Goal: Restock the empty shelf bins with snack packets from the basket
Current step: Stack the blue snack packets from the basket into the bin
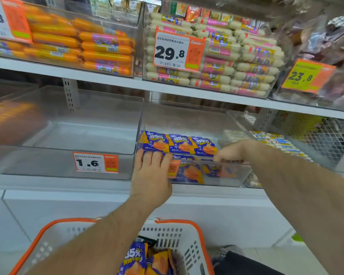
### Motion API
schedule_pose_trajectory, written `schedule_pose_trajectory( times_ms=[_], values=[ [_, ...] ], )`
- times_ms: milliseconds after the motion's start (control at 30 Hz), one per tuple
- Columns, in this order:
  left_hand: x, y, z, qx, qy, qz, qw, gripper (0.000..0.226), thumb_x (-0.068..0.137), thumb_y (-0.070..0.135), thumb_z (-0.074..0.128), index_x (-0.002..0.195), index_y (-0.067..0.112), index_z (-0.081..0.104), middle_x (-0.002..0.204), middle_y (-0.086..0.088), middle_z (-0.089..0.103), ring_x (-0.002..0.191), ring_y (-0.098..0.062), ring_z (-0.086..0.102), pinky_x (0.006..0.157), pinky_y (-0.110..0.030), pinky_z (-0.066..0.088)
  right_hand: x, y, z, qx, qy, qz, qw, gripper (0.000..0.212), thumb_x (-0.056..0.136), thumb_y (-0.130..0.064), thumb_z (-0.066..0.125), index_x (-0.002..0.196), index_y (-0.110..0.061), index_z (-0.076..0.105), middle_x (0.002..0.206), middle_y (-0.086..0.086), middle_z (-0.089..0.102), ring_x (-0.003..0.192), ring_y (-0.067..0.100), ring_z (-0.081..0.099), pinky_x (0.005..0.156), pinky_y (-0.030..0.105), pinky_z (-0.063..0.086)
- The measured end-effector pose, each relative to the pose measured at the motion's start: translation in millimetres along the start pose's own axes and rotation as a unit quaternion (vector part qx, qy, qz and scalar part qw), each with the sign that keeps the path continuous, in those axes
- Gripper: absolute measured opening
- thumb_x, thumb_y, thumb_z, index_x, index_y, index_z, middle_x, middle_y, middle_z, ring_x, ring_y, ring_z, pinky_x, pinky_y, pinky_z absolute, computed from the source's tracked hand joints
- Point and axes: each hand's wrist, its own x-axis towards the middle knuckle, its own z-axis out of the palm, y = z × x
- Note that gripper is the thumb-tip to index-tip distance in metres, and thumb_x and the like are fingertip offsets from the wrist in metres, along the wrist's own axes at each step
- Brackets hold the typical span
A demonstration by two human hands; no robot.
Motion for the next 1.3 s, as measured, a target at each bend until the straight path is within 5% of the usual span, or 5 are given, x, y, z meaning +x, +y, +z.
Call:
schedule_pose_trajectory(
  times_ms=[400, 667, 1067, 1233, 1300],
  values=[
    [0, 3, 0, 0.005, -0.001, -0.012, 1.000, 0.069, 0.055, 0.030, 0.078, 0.119, 0.014, 0.059, 0.103, -0.010, 0.060, 0.100, -0.034, 0.057, 0.110, -0.053, 0.026, 23, 8, 23, 0.273, -0.037, -0.012, 0.961, 0.016, 0.085, -0.018, 0.059, 0.095, -0.009, 0.067, 0.093, 0.013, 0.072, 0.081, 0.024, 0.066, 0.082, 0.031, 0.050],
    [1, 3, 1, 0.006, 0.001, -0.017, 1.000, 0.067, 0.057, 0.032, 0.078, 0.120, 0.016, 0.059, 0.104, -0.010, 0.060, 0.103, -0.034, 0.056, 0.111, -0.052, 0.022, 74, 25, 19, 0.233, -0.009, -0.016, 0.972, 0.046, 0.054, -0.023, 0.067, 0.099, -0.022, 0.058, 0.091, 0.008, 0.045, 0.081, 0.023, 0.037, 0.072, 0.034, 0.032],
    [1, 7, -15, 0.011, -0.079, -0.027, 0.996, 0.068, 0.083, 0.037, 0.060, 0.144, 0.023, 0.034, 0.133, -0.006, 0.046, 0.129, -0.030, 0.038, 0.119, -0.049, 0.001, 32, 6, 22, 0.216, -0.010, -0.026, 0.976, 0.017, 0.087, -0.017, 0.063, 0.103, -0.010, 0.063, 0.088, 0.003, 0.071, 0.069, 0.013, 0.063, 0.060, 0.023, 0.045],
    [3, 8, -18, 0.011, -0.102, -0.030, 0.994, 0.085, 0.088, 0.037, 0.055, 0.154, 0.024, 0.004, 0.152, -0.010, 0.023, 0.146, -0.031, 0.011, 0.114, -0.049, -0.017, 8, 2, 24, 0.105, 0.230, -0.042, 0.967, 0.020, 0.088, -0.026, 0.054, 0.075, -0.011, 0.059, 0.073, 0.005, 0.062, 0.068, 0.021, 0.057, 0.059, 0.027, 0.042],
    [-5, 7, -18, -0.021, -0.076, -0.015, 0.997, 0.095, 0.082, 0.031, 0.061, 0.156, 0.024, 0.002, 0.159, -0.013, 0.014, 0.148, -0.034, -0.001, 0.112, -0.047, -0.023, 5, 3, 34, 0.035, 0.472, -0.092, 0.876, 0.020, 0.084, -0.028, 0.053, 0.077, -0.012, 0.063, 0.080, 0.010, 0.063, 0.080, 0.031, 0.059, 0.067, 0.033, 0.047]
  ],
)
